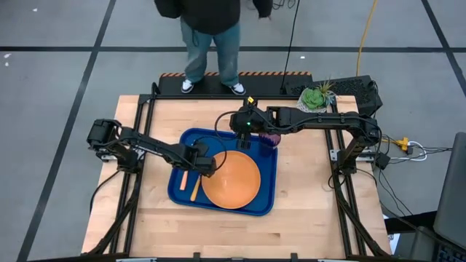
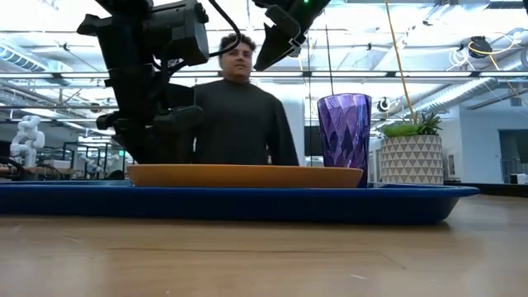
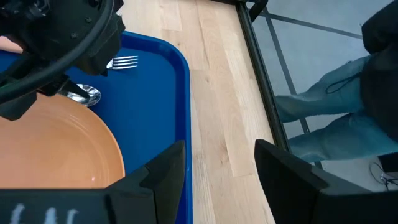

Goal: Pick and place plate/cup/fork/spoon on tray
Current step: Adjust the yellow spoon on the blue serving tray

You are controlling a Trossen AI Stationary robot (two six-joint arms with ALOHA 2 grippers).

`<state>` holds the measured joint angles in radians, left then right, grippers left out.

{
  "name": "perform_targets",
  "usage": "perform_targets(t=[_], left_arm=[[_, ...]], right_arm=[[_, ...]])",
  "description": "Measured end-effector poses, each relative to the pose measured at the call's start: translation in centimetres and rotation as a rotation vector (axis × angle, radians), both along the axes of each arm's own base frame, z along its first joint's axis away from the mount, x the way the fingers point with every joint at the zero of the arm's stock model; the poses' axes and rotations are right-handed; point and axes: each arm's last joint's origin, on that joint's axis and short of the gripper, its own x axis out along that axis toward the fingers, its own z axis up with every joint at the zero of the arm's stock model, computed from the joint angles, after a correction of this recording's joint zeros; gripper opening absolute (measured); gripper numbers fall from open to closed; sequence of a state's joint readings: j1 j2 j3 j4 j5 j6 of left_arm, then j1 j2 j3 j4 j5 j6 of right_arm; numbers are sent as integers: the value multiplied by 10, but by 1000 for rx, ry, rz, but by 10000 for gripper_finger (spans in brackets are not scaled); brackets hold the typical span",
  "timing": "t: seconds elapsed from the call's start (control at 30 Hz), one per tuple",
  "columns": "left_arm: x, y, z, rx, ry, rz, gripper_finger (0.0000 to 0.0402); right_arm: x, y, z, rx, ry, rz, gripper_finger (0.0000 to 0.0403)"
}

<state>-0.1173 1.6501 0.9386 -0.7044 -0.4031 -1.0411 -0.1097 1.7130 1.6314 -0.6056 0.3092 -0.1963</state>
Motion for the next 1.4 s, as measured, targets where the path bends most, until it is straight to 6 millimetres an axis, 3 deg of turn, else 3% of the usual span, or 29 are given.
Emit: perform_targets(t=[0.43, 1.4], left_arm=[[1, 9, -10, 29, 62, -6, 200], [-3, 17, -8, 93, 93, 53, 200]], right_arm=[[0, 0, 0, 0, 1, 0, 185], [0, 0, 0, 1, 0, -1, 185]])
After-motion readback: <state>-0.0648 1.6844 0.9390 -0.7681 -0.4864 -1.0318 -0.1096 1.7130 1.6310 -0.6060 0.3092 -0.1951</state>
